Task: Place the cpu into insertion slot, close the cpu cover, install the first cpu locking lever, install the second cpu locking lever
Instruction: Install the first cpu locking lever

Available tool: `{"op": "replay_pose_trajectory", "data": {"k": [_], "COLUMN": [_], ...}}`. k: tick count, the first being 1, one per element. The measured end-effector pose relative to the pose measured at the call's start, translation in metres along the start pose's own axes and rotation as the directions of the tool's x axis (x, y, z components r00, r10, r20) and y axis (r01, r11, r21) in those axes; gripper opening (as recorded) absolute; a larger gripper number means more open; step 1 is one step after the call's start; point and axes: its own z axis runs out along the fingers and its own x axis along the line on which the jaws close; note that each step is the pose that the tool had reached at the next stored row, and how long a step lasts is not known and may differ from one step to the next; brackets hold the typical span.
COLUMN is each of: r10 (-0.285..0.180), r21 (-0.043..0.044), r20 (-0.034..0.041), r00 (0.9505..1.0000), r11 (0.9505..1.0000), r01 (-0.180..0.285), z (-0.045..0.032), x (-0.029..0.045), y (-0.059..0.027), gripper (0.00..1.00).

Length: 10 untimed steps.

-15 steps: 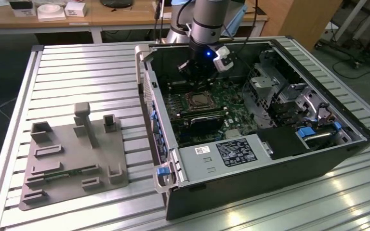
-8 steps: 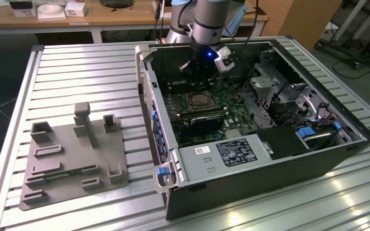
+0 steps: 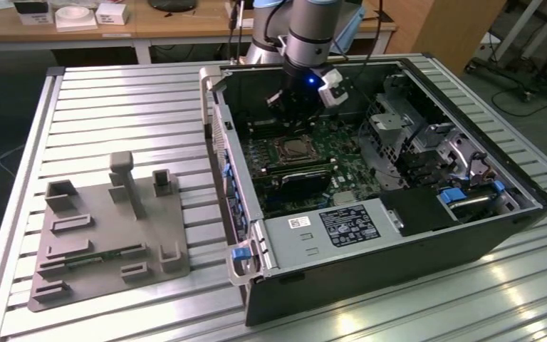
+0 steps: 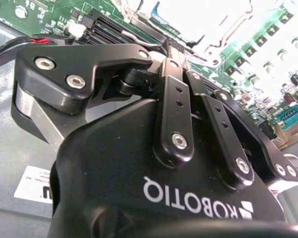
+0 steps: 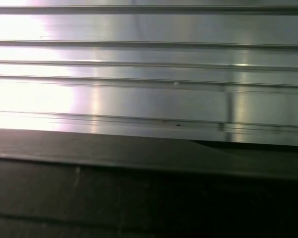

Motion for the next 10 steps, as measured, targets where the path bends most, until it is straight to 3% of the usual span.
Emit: {"op": "replay_pose_trajectory", "data": {"k": [10], "r10": [0.0], "r21": [0.0001], "r20": [0.0006], "r00": [1.0], "r11": [1.0], "r01": [0.0], "z": [0.0018], "x": [-0.0013], "y": [0.0001], "gripper": [0.11]}}
